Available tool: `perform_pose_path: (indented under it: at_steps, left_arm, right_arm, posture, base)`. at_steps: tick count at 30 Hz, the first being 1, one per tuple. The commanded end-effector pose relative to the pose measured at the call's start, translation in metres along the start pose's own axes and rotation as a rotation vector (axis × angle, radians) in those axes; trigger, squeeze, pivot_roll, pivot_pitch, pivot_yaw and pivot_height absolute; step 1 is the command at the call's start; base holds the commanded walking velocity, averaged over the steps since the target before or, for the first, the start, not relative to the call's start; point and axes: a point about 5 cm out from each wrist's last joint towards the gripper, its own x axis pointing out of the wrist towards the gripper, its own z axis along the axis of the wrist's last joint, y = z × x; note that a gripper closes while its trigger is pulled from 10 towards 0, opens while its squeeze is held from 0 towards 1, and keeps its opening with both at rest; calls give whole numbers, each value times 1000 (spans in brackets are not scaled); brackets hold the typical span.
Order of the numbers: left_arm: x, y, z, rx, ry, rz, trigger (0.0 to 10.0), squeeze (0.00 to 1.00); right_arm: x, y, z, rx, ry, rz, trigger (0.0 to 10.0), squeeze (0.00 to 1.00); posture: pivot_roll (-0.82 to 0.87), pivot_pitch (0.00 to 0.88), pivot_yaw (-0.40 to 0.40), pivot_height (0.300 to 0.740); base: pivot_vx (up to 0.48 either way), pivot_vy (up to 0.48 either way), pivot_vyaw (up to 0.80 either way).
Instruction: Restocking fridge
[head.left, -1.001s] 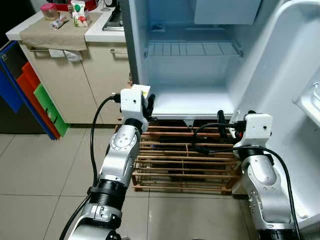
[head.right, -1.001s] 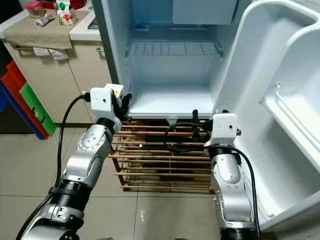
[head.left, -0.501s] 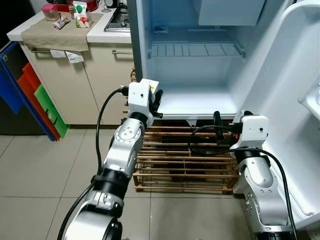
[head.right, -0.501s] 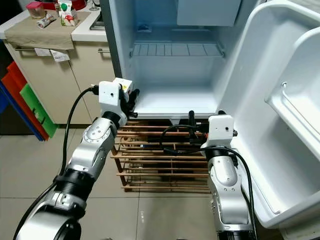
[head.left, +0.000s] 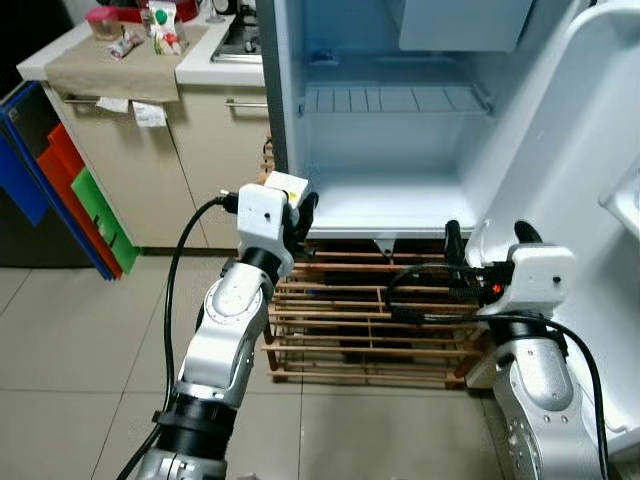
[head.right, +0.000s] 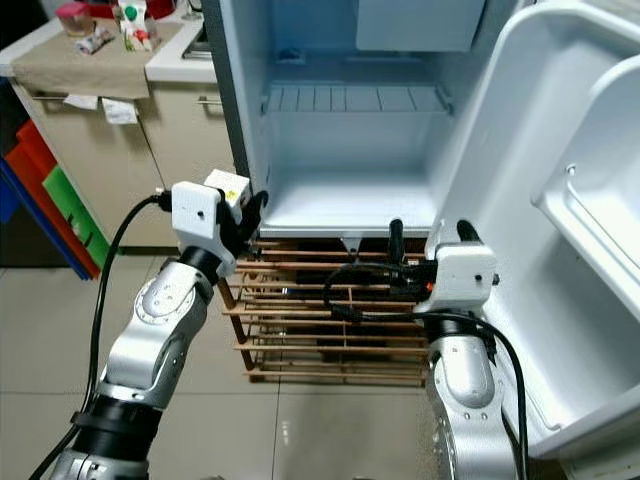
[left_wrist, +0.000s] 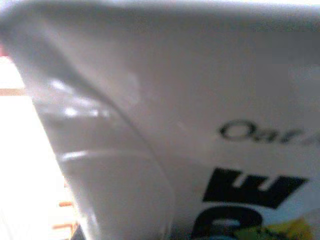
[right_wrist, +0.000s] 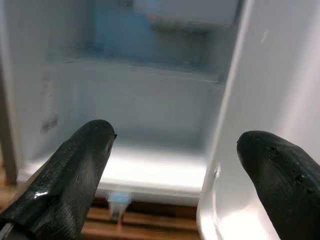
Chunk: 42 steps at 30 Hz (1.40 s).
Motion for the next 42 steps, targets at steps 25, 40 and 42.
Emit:
perform_pose_path:
  at_steps: [25, 40, 42]
  left_arm:
    - [8, -21, -4, 17, -52, -99, 10000, 0]
    - [22, -35, 3, 24, -48, -166, 10000, 0]
    - [27, -38, 5, 23, -43, -165, 10000, 0]
  right_arm:
    - [13, 3, -3, 5, -10, -3, 10000, 51]
    - [14, 7, -4, 9, -4, 17, 10000, 51]
    - [14, 7, -4, 10, -4, 21, 10000, 47]
  posture:
    - [-205, 0, 46, 740]
    - [-204, 0, 43, 740]
    - [-206, 0, 45, 740]
  base:
    - [325, 0, 0]
    - [448, 0, 0]
    - [0, 0, 0]
